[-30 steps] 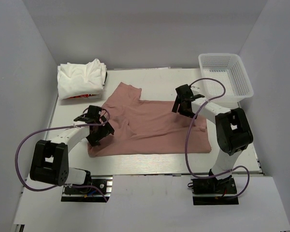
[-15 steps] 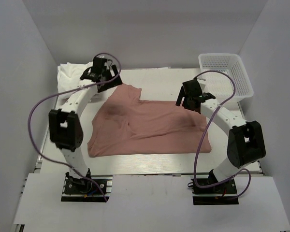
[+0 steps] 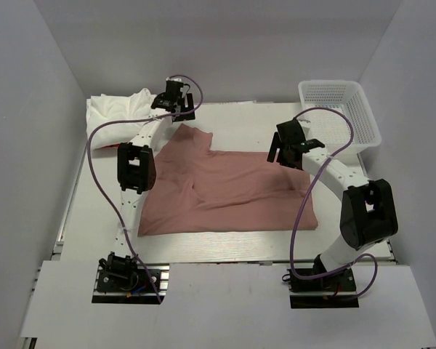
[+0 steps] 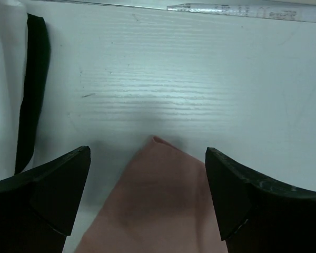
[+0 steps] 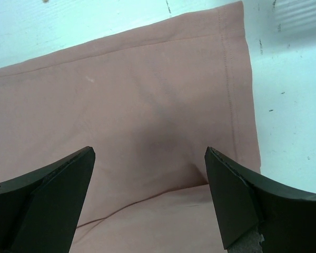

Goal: Fold and stack the t-shirts
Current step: Grap the side of the flattened tshirt furthest away from the robot with both arms

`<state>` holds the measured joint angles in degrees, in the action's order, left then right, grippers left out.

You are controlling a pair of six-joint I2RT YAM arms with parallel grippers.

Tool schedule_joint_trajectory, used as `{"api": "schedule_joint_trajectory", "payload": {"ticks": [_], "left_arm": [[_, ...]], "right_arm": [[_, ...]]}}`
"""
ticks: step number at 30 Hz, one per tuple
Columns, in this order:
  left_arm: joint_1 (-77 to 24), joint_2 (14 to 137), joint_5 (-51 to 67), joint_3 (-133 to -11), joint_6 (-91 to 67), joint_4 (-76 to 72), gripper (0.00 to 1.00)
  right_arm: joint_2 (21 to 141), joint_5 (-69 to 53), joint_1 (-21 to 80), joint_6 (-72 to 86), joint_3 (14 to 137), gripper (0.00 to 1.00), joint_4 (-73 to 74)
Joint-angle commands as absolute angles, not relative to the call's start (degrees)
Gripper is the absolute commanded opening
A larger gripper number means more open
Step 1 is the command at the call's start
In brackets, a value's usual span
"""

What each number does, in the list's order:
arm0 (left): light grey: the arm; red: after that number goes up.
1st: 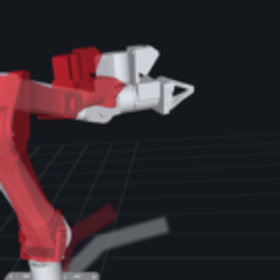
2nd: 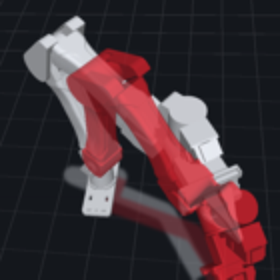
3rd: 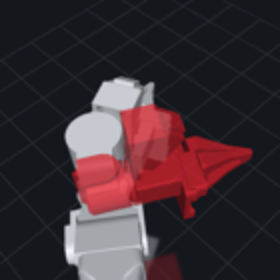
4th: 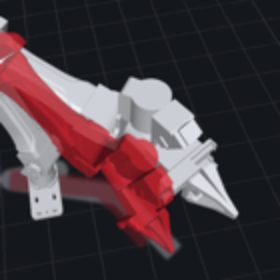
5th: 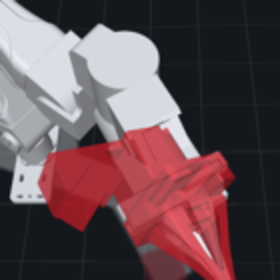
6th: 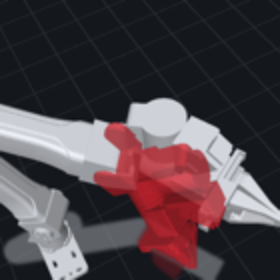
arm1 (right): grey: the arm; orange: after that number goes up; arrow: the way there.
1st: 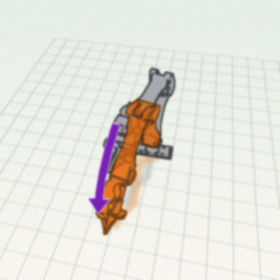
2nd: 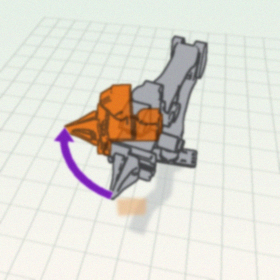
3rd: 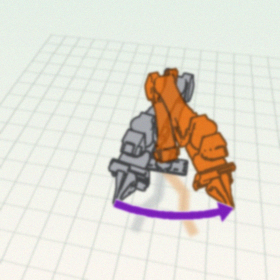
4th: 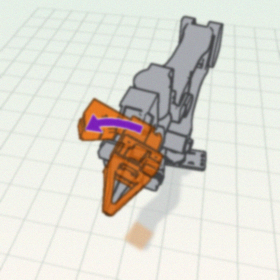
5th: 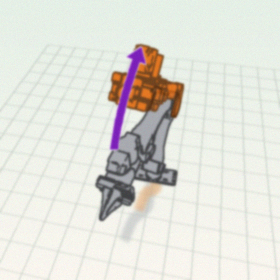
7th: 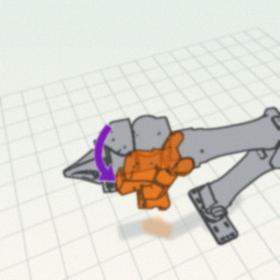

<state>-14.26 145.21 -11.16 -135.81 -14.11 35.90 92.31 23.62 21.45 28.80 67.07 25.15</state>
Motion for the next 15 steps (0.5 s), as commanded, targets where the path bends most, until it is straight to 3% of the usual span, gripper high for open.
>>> {"api": "schedule_joint_trajectory", "payload": {"ticks": [1, 6, 11, 13, 15], "left_arm": [[-14.15, 146.41, -14.5, -139.83, -13.18, 32.17, 1.0], [-14.15, 148.54, -11.7, -135.89, -15.02, 31.38, 0.91], [-14.68, 146.52, -9.59, -126.25, -15.03, 30.15, 0.71], [-14.68, 145.2, -7.56, -122.71, -15.03, 27.96, 0.59], [-14.68, 144.67, -6.16, -120.67, -15.03, 27.95, 0.39]], "right_arm": [[92.37, 23.82, 20.83, 27.69, 68.29, 0.91, 26.45], [92.46, 25.92, 20.22, 28.3, 67.59, 0.91, 26.63], [94.91, 27.33, 19.25, 30.58, 69.08, 0.91, 29.35], [95.62, 27.51, 18.9, 31.37, 69.78, 0.91, 29.79], [97.02, 27.6, 18.81, 32.42, 70.4, 0.91, 30.32]]}}
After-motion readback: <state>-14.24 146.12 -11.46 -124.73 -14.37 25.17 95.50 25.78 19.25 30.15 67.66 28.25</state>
